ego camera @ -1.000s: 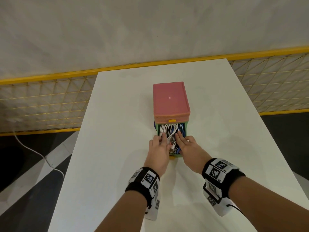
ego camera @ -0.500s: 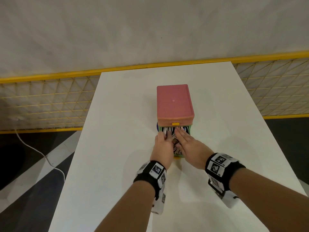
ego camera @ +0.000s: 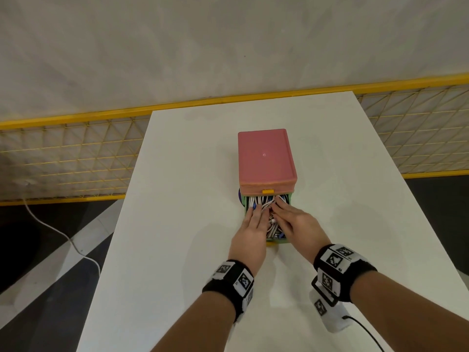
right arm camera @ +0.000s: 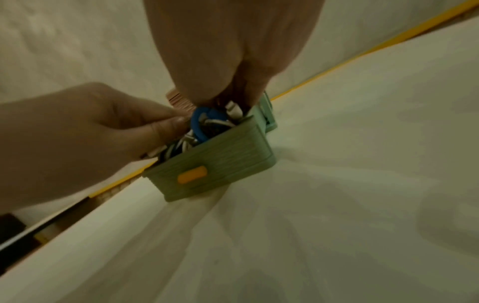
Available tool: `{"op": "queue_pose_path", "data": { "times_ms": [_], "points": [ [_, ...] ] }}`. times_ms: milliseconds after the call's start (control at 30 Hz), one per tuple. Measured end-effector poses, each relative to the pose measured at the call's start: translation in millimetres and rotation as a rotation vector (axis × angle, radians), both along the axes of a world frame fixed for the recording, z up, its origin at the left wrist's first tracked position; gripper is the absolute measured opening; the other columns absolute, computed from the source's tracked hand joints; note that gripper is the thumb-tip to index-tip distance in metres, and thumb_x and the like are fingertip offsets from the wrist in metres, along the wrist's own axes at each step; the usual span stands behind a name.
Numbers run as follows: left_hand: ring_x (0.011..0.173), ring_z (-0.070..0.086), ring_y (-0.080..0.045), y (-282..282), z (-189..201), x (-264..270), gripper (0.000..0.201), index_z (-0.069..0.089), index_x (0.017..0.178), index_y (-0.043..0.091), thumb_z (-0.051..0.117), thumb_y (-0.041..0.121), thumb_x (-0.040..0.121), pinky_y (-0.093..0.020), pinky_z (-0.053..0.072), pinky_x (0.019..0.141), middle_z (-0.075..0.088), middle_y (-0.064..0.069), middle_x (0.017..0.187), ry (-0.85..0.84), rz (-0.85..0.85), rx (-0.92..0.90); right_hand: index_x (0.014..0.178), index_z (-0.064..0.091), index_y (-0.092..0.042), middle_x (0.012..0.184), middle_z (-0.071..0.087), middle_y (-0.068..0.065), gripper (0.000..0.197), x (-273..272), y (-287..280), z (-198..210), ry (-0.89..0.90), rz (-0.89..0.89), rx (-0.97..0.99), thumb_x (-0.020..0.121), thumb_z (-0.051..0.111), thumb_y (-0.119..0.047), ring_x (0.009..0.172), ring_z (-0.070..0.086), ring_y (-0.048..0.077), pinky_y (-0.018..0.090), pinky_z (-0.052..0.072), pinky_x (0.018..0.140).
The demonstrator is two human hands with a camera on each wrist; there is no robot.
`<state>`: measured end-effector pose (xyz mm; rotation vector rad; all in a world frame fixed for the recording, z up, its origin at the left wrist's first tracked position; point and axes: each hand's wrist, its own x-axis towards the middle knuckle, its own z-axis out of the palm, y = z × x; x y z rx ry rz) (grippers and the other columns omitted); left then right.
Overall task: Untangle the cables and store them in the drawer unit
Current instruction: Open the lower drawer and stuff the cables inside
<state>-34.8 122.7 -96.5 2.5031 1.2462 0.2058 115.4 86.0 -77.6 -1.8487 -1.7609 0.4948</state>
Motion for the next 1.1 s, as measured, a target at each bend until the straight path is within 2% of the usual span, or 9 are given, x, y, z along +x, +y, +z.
{"op": "queue_pose_path", "data": {
  "times_ms": [67,167,267,400,600,733,800,900,1100],
  "points": [
    [0.117,0.063,-0.032,5,10,5,0.076,0.063,0.125,0.0,0.087,-0.002,0.052,-0.038,0.05,0.096,0.064,-0.019,0.127,0.067,-0.003,0.029,0.122,0.061,-0.002,0.132,0.058,0.015,0.04,-5,-7,6,-0.112,-0.002,0.062,0.083,0.068,-0.003,0.115,0.062,0.025,0.028,0.047,0.094],
    [0.143,0.035,-0.034,7,14,13,0.058,0.035,0.147,-0.002,0.056,0.007,0.093,-0.04,0.018,0.12,0.036,-0.022,0.153,0.245,-0.026,0.078,0.114,0.063,0.009,0.116,0.064,0.027,0.04,-16,-14,8,-0.447,0.107,0.05,0.078,0.065,-0.009,0.107,0.065,0.035,0.039,0.057,0.084],
    [0.111,0.067,-0.029,10,12,16,0.061,0.066,0.122,0.001,0.086,0.019,0.067,-0.041,0.05,0.099,0.068,-0.018,0.12,0.193,-0.003,0.106,0.129,0.048,0.013,0.126,0.054,0.035,0.057,-25,-2,12,-0.54,0.163,-0.173,0.085,0.028,-0.018,0.121,0.052,0.045,0.047,0.05,0.096],
    [0.093,0.073,-0.023,20,18,20,0.069,0.075,0.107,0.007,0.093,0.03,0.044,-0.042,0.057,0.086,0.076,-0.009,0.097,0.229,-0.05,0.167,0.148,0.008,0.005,0.155,0.014,0.027,0.057,-27,24,22,-0.508,0.159,-0.372,0.098,0.027,-0.015,0.145,0.016,0.035,0.039,0.019,0.119],
    [0.091,0.073,-0.023,21,19,24,0.056,0.076,0.099,0.002,0.087,0.023,0.048,-0.041,0.055,0.091,0.076,-0.013,0.093,0.295,-0.021,0.208,0.121,0.059,-0.003,0.122,0.062,0.015,0.05,-7,-1,21,-0.378,0.114,-0.138,0.072,0.066,0.002,0.092,0.069,0.028,0.032,0.055,0.071],
    [0.091,0.073,-0.019,25,23,25,0.046,0.077,0.099,0.004,0.069,0.035,0.065,-0.037,0.055,0.091,0.076,-0.01,0.093,0.321,-0.058,0.187,0.118,0.06,0.012,0.12,0.061,0.03,0.07,-17,-7,1,-0.598,0.182,-0.23,0.052,0.077,-0.004,0.112,0.062,0.037,0.042,0.056,0.086],
    [0.105,0.069,-0.022,28,27,24,0.051,0.07,0.115,0.001,0.045,0.031,0.082,-0.04,0.047,0.102,0.073,-0.014,0.107,0.299,-0.051,0.146,0.123,0.052,0.015,0.126,0.053,0.036,0.068,-20,0,4,-0.631,0.176,-0.255,0.06,0.07,-0.003,0.117,0.057,0.043,0.05,0.051,0.09],
    [0.144,0.032,-0.024,34,28,15,0.055,0.027,0.15,0.0,0.037,0.013,0.098,-0.04,0.01,0.121,0.036,-0.018,0.154,0.257,-0.065,0.097,0.138,0.026,0.017,0.143,0.032,0.037,0.062,-20,5,9,-0.674,0.209,-0.29,0.082,0.046,-0.001,0.136,0.032,0.045,0.049,0.032,0.109],
    [0.151,0.01,-0.03,20,15,-2,0.062,0.006,0.154,-0.001,0.032,0.003,0.098,-0.043,-0.001,0.121,0.01,-0.021,0.162,0.422,-0.17,0.131,0.147,0.001,0.009,0.154,0.005,0.031,0.06,-17,11,18,-0.638,0.204,-0.378,0.096,0.028,-0.007,0.146,0.01,0.035,0.041,0.015,0.119]
  ]
}}
